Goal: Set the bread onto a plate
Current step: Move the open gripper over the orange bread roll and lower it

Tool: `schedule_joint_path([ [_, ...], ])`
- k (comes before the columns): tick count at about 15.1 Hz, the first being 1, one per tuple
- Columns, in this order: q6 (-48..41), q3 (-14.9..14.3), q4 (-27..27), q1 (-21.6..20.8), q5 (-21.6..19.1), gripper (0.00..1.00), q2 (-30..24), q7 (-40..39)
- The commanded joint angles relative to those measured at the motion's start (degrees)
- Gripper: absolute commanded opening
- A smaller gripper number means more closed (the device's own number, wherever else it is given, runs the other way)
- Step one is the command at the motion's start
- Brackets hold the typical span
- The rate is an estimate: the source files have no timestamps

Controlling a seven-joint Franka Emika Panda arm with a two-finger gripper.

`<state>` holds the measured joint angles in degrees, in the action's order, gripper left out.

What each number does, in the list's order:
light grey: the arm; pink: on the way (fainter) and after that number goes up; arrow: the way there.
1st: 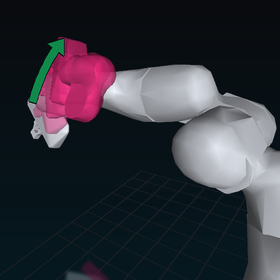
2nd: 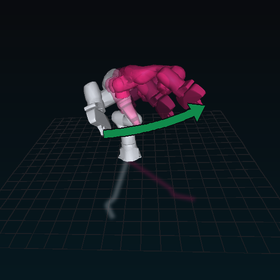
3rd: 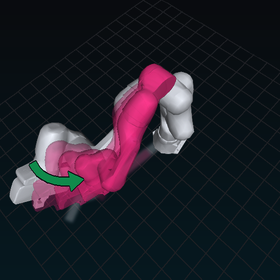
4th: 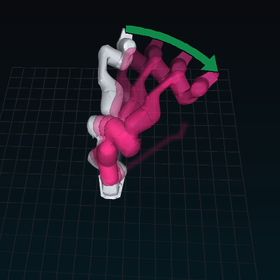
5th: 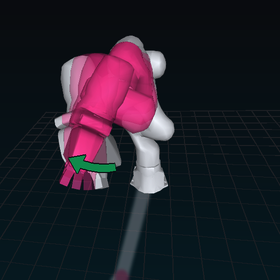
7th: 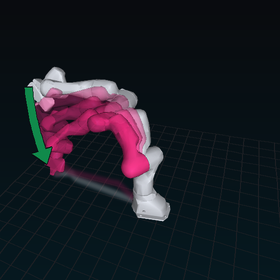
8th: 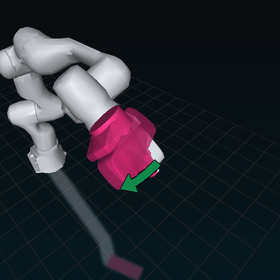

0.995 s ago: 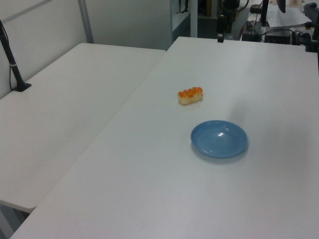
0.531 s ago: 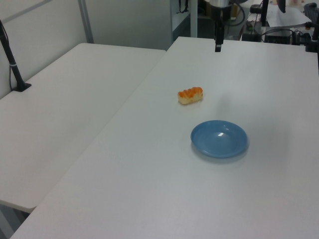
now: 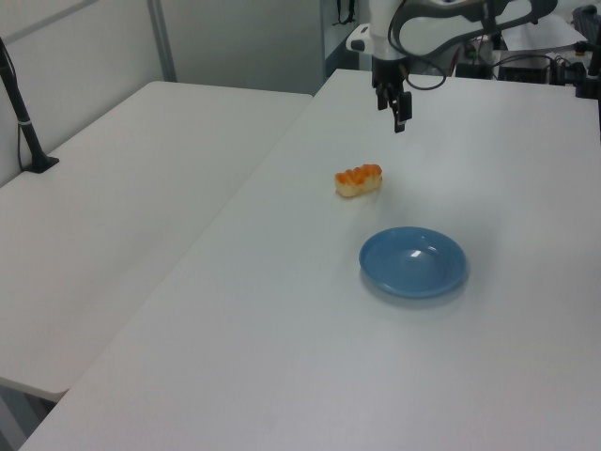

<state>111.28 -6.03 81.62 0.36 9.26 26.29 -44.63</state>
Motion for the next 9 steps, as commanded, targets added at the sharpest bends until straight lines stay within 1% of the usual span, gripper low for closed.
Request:
schedule_joint_path([
  [1,0.08,-0.21,-4.8,-1.42,1.46,1.0,4.99,-1.6],
  [3,0.34,-0.21,-4.89,-2.99,1.46,1.0,7.01,-1.34],
  [6,0.35,-0.13,-4.89,-4.14,1.2,1.0,7.72,-1.16],
  [7,0.43,-0.13,-5.41,-4.23,1.11,1.0,8.5,-1.16],
  [9,0.35,-0.13,-8.21,-4.23,1.11,1.0,11.22,-1.08],
])
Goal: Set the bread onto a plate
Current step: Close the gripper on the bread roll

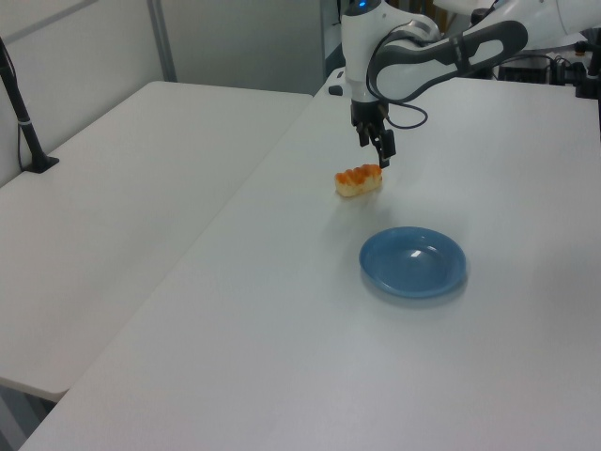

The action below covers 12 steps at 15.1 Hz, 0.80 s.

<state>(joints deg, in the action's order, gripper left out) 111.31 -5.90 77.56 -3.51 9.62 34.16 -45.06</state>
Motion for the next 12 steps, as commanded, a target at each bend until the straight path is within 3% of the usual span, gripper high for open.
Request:
schedule_joint_path([
  [1,0.31,-0.34,-5.56,-0.36,0.75,1.0,4.94,-0.65],
  [3,0.4,-0.43,-8.28,-0.27,0.75,1.0,8.01,-0.56],
  [10,4.61,-0.43,-8.39,0.26,0.75,0.98,10.92,1.28],
  [11,5.48,-0.43,-8.3,0.26,0.75,0.95,11.02,1.98],
  [12,5.67,-0.43,-8.3,0.17,0.75,0.79,11.1,2.69],
])
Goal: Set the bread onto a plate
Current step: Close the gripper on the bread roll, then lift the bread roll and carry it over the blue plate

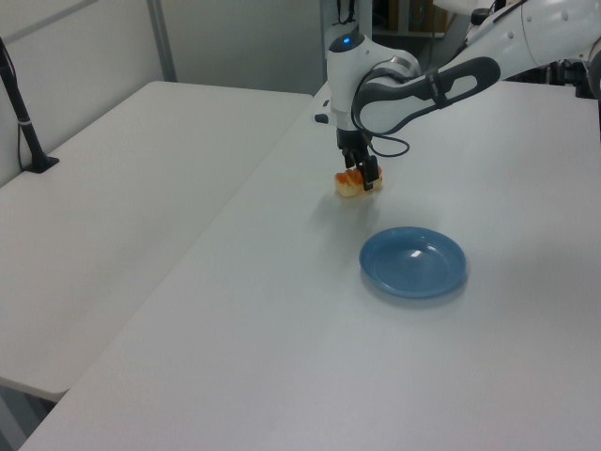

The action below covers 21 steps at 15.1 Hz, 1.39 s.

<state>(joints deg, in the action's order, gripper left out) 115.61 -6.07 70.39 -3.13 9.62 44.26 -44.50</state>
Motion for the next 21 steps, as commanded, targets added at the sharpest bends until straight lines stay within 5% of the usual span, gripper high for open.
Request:
schedule_joint_path([
  [1,1.38,-0.17,-1.04,-0.21,0.66,0.58,0.91,3.01],
  [2,1.38,-0.17,-1.04,-0.21,0.58,0.46,0.83,4.5],
  [5,0.68,0.01,-0.87,-0.3,0.4,0.34,-0.49,6.88],
  [12,-4.16,0.09,3.51,-0.21,-1.09,0.35,-10.75,6.8],
  [16,-10.29,0.09,7.83,-0.39,-5.31,0.35,-19.54,7.15],
  [21,-16.38,1.32,14.23,-0.83,-9.18,0.36,-31.32,18.72],
])
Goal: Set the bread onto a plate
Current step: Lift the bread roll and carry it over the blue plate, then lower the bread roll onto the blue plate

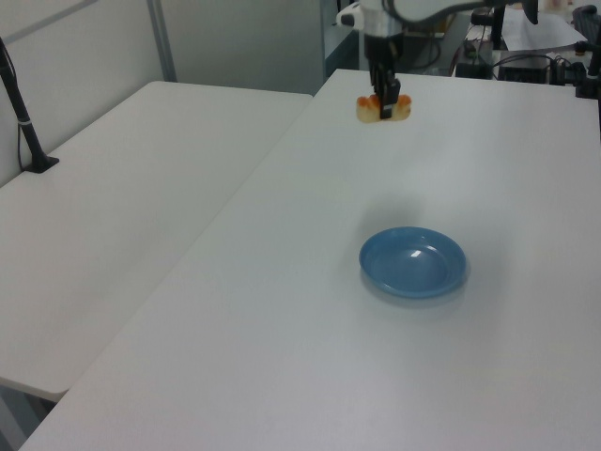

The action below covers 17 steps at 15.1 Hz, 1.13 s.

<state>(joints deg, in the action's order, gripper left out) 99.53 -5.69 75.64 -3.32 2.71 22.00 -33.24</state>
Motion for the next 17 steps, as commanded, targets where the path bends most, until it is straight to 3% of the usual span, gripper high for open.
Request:
schedule_joint_path([
  [1,-0.3,1.99,11.52,-0.63,-2.36,0.36,-11.51,11.31],
  [5,-0.3,8.04,18.29,-0.63,-2.54,0.36,-16.28,27.14],
  [10,1.88,14.73,25.67,-1.25,-3.15,0.36,-16.11,37.7],
  [14,9.61,18.78,32.1,-1.25,-1.93,0.36,-15.5,42.36],
  [17,14.37,19.31,32.29,-2.65,1.4,0.36,-11.37,47.55],
])
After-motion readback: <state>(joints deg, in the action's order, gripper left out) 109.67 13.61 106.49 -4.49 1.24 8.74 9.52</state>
